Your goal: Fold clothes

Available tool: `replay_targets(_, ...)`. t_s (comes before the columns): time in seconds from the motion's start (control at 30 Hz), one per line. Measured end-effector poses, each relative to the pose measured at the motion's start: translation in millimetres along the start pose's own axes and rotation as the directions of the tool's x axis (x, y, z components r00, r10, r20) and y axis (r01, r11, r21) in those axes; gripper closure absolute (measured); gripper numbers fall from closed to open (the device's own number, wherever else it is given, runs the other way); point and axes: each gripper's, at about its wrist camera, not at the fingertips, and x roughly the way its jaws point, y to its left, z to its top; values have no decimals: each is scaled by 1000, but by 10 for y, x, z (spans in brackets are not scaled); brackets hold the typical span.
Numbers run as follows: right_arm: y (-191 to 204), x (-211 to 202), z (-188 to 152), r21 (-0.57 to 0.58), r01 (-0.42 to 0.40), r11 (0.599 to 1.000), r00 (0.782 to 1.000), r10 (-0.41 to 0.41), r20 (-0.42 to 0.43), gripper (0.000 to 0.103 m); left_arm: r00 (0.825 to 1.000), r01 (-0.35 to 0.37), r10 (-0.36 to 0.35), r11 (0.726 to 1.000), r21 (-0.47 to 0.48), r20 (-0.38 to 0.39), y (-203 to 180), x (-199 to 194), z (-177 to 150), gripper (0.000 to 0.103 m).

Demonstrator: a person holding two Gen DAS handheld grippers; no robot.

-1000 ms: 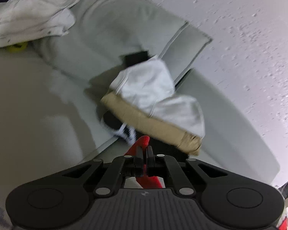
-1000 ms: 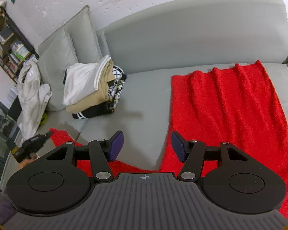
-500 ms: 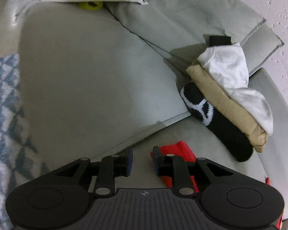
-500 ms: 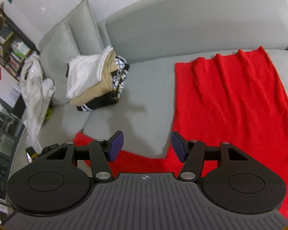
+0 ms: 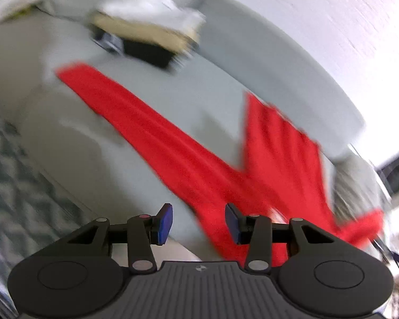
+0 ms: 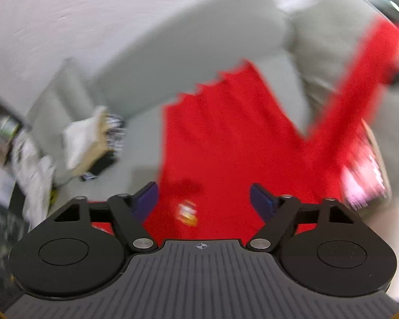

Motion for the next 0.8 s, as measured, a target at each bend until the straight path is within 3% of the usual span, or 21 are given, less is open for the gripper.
replay_targets(0.1, -483, 20, -187, 83, 14, 996, 1000, -12, -21, 31, 999, -23, 23, 1000, -13, -28, -429, 217, -386, 60)
replay_targets(0.2, -946, 122, -332, 178, 64, 982, 998, -60, -29, 41, 993, -94, 88, 993, -77, -80, -556, 591, -629, 61)
replay_targets(0.33, -1426, 286, -428, 283, 107, 953, 994, -101, -34, 44, 975, -211, 211, 977, 6, -69, -703, 937, -759, 59)
replay_targets(0.47, -1516, 616, -487, 285, 119, 951, 993, -110, -49, 43, 955, -290, 292, 956, 36, -60, -681, 1101, -829, 55)
replay_targets(0.67, -1555, 932, -581, 237, 150, 960, 987, -160, 24, 48, 976, -217, 217, 976, -23, -2, -483, 1182, -923, 55)
replay_targets(0.7, -1542, 967, -588, 217, 164, 962, 983, -177, 40, 50, 978, -208, 208, 978, -32, 5, -461, 1183, -934, 57)
replay_targets(0.77, -1496, 996, -598, 170, 186, 968, 976, -201, 78, 69, 985, -169, 170, 985, -28, 15, -471, 1162, -950, 82)
replay_targets(0.8, -1475, 999, -598, 147, 189, 971, 975, -204, 88, 95, 987, -160, 160, 987, -1, 18, -509, 1142, -955, 101)
